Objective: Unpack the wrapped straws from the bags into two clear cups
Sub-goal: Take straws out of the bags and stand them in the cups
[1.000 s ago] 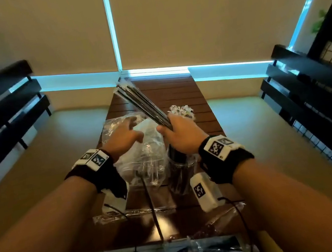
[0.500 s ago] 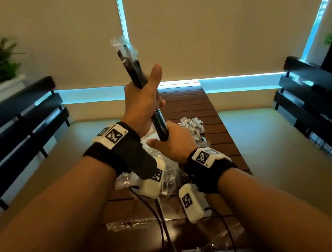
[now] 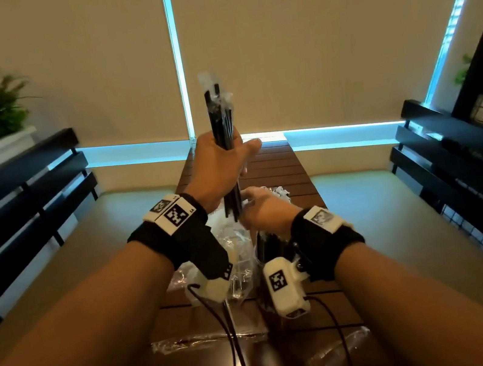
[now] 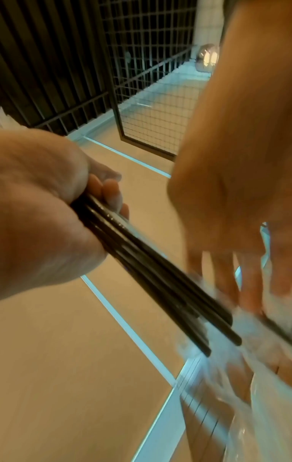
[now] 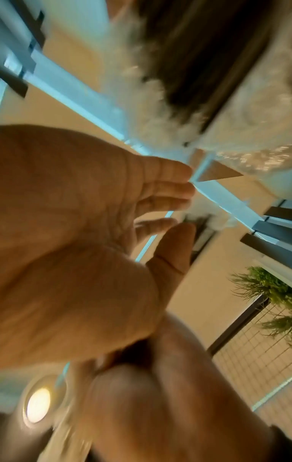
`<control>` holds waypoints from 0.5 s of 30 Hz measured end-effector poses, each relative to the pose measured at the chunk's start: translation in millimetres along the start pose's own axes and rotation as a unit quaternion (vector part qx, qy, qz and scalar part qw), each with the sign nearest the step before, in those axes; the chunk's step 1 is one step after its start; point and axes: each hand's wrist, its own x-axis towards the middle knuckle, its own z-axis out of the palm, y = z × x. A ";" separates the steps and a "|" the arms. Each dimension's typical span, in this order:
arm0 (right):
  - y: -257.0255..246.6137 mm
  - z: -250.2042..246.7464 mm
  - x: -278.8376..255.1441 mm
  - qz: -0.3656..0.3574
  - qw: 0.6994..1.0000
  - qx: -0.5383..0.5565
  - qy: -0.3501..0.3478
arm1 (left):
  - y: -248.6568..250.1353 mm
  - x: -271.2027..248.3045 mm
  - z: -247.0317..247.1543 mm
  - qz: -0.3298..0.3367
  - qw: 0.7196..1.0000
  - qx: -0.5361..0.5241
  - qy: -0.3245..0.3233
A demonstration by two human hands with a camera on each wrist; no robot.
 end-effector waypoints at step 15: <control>-42.8 -38.7 -33.2 -0.348 0.886 -0.206 0.227 | -44.3 -27.3 36.4 0.050 0.978 0.175 -0.097</control>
